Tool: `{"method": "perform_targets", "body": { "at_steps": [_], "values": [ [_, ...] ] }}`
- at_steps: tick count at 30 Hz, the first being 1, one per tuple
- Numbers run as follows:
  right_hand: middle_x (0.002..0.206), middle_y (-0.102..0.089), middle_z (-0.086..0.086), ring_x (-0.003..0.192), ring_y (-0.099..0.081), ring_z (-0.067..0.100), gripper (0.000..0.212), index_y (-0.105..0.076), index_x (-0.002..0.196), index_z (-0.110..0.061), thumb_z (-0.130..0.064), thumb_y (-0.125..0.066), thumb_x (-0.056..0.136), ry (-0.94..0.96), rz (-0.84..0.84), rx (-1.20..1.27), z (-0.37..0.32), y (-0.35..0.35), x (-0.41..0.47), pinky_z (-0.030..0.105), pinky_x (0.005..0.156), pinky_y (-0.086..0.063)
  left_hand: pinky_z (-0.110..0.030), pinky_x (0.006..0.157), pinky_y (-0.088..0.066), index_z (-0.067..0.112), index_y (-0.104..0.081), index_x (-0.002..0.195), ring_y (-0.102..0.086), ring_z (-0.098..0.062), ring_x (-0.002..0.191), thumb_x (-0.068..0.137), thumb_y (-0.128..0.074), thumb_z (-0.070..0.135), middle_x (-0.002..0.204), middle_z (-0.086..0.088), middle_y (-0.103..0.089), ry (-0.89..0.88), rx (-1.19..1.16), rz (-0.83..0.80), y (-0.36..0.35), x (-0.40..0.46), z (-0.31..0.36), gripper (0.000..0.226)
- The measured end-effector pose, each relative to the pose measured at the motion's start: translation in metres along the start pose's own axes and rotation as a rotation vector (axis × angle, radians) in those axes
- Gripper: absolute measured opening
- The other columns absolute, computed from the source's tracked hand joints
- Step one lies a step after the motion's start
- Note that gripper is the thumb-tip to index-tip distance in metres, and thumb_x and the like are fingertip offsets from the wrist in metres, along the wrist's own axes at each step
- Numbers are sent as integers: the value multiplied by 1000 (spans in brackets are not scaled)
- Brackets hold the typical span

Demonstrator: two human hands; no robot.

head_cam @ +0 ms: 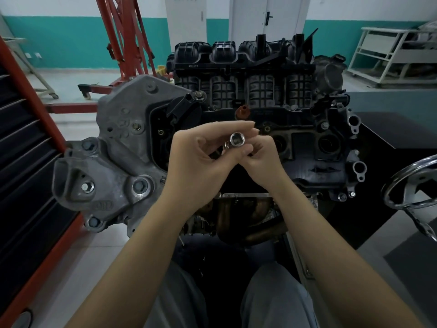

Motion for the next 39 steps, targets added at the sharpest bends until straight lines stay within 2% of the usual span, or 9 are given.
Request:
{"method": "perform_targets", "body": {
  "at_steps": [4,8,14,17,20,26,29,33,39],
  "values": [
    [80,-72,-19,80,-68,1,31,-68,96,-14,9,-71,75,-29,84,-14,10,8,0,19,74,-52,-33,91,-54,4,-66,110,-68,-15,101,79,-70,-9,100,-5,-72,-29,52,-54,-5,-1,2,34],
    [90,-72,8,84,-70,19,26,-70,97,-7,8,-72,75,-56,92,-9,14,9,0,40,79,-56,-31,83,-56,7,-72,98,-69,-11,90,71,-84,12,92,-1,-72,-90,300,123,8,-4,10,30],
    [85,-69,-27,85,-65,-4,22,-63,100,-21,-7,-64,83,-1,-10,-5,1,1,1,14,76,-48,-31,89,-55,8,-69,106,-70,-12,97,76,-74,-6,98,-2,-73,-27,93,31,3,-3,6,35],
    [81,-71,-18,82,-68,1,21,-70,86,-19,-1,-72,76,-20,61,-4,7,5,0,20,74,-51,-35,91,-54,5,-68,107,-69,-15,100,76,-74,-8,100,-7,-72,-24,98,-29,-1,-1,5,33],
    [84,-71,-1,82,-69,14,23,-70,92,-14,2,-73,76,-25,97,15,9,6,0,31,75,-53,-32,86,-56,8,-71,101,-70,-12,93,74,-79,1,95,-3,-73,-47,203,89,6,-3,6,30],
    [84,-68,-27,84,-65,-5,28,-62,101,-20,2,-65,84,9,8,-32,2,0,1,12,76,-47,-36,92,-54,4,-65,112,-69,-18,100,80,-67,-12,100,-9,-72,-15,0,11,2,-3,0,36],
    [80,-71,-18,81,-67,1,30,-68,94,-19,5,-69,77,-17,76,-24,6,6,-1,19,75,-50,-39,92,-54,1,-67,108,-69,-20,101,78,-71,-10,102,-12,-71,-15,24,-23,0,-3,-1,33],
    [90,-71,9,85,-69,17,24,-70,97,-3,8,-72,76,-26,95,-27,11,8,-2,31,78,-54,-32,83,-57,10,-71,95,-70,-14,89,70,-83,7,91,-3,-72,-47,169,100,8,-4,4,29],
    [86,-69,-26,87,-65,-4,27,-63,100,-22,-2,-64,83,16,9,-43,0,1,0,13,77,-47,-35,91,-54,5,-66,110,-69,-18,100,78,-70,-11,99,-8,-72,-16,-39,6,3,-3,-1,35]
  ]
}}
Point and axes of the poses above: each hand's wrist, its own x-axis towards the middle knuckle, its own y-axis out of the back of the hand, z = x × y, the point moved 9 cm from there along x, towards the middle knuckle
